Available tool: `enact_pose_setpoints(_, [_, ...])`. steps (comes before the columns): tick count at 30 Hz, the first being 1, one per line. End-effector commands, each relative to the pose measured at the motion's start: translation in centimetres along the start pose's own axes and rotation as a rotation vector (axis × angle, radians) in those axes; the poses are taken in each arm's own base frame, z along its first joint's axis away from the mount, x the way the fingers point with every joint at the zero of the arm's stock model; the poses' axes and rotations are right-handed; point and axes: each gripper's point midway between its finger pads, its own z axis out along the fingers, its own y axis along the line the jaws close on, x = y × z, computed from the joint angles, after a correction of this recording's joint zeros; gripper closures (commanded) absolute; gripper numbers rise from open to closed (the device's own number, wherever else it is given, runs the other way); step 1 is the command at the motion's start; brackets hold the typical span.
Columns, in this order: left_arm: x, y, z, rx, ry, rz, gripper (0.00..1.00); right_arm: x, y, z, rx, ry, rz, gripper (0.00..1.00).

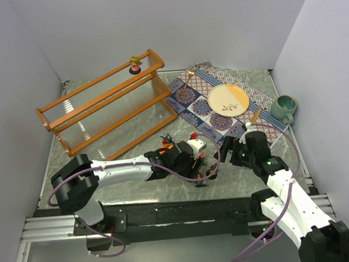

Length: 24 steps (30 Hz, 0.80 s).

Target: Place and organize the plastic toys onto the shelf

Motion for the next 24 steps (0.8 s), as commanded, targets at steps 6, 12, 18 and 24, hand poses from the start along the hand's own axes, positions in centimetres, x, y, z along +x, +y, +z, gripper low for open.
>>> enact_pose_setpoints(6, [0.3, 0.7, 0.5, -0.031, -0.005, 0.028, 0.37, -0.5, 0.3, 0.0, -0.008, -0.014, -0.011, 0.00])
enact_pose_setpoints(12, [0.6, 0.9, 1.1, -0.042, 0.007, 0.033, 0.41, -0.5, 0.3, 0.1, -0.006, -0.014, -0.011, 0.00])
enact_pose_setpoints(18, [0.6, 1.3, 1.4, -0.063, 0.004, 0.034, 0.47, -0.5, 0.3, 0.0, -0.005, -0.016, -0.011, 0.00])
enact_pose_setpoints(24, [0.2, 1.2, 1.3, -0.060, -0.011, 0.031, 0.51, -0.5, 0.3, 0.1, -0.006, -0.014, -0.012, 0.00])
